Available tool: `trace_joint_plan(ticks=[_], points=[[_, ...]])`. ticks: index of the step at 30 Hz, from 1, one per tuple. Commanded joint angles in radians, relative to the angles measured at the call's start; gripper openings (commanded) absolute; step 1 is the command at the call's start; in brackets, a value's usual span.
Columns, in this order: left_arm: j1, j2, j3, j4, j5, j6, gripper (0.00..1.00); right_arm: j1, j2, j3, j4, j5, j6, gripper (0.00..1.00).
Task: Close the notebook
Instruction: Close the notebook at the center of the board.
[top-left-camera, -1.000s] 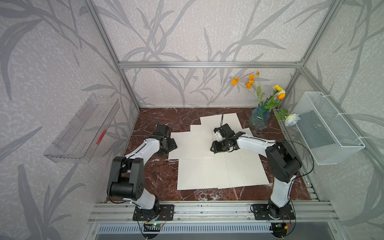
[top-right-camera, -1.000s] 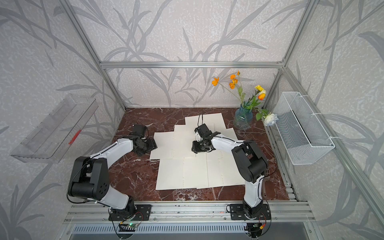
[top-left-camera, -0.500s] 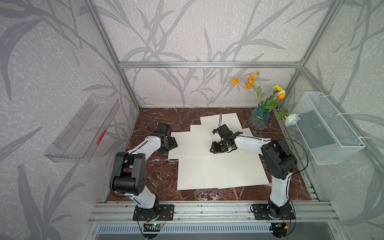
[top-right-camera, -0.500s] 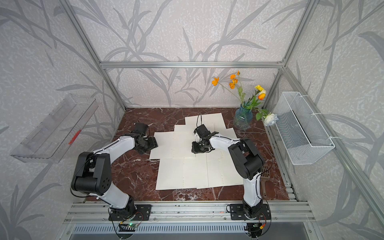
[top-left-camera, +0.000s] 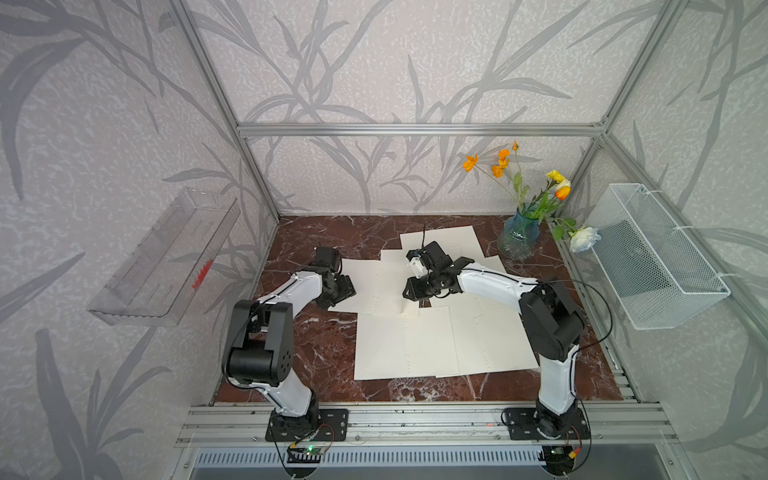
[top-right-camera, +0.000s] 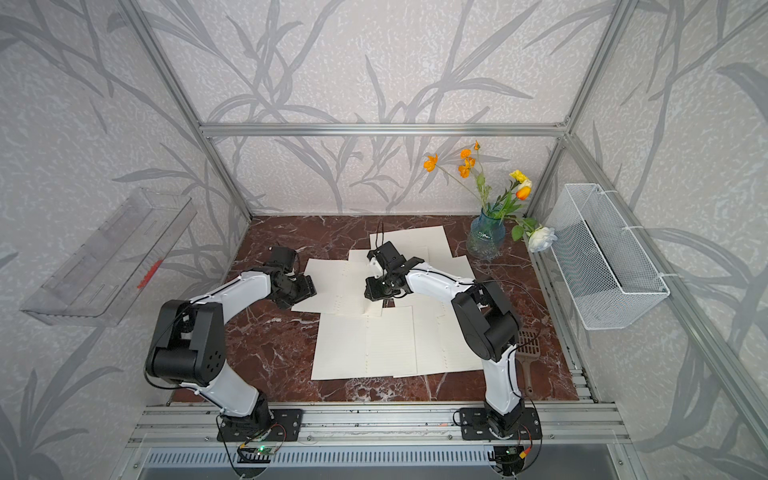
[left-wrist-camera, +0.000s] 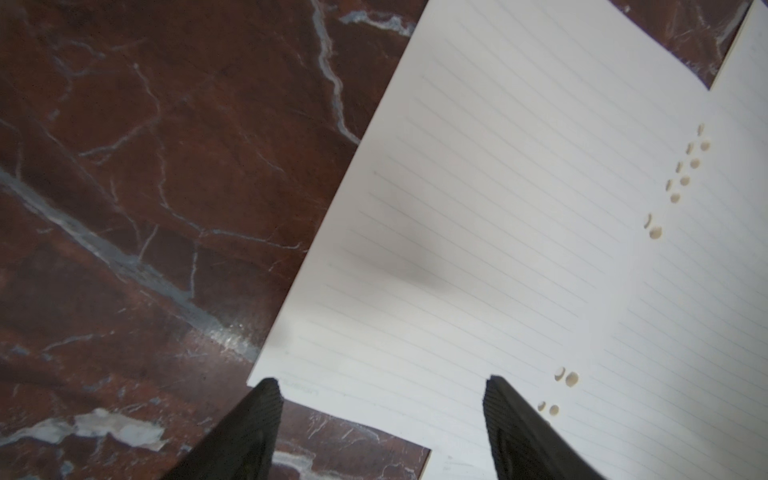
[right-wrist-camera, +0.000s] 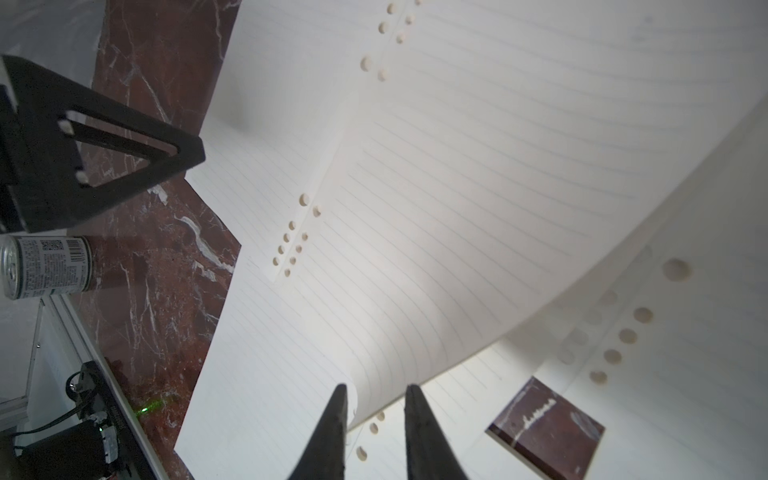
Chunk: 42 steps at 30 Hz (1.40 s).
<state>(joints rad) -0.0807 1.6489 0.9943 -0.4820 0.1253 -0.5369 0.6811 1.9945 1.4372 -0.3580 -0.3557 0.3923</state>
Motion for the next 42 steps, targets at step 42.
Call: trace_joint_plan(ticks=[42], points=[[0.029, 0.117, 0.035, 0.008, 0.004, 0.074, 0.81, 0.002, -0.082, -0.037, -0.077, 0.098, -0.014, 0.5]])
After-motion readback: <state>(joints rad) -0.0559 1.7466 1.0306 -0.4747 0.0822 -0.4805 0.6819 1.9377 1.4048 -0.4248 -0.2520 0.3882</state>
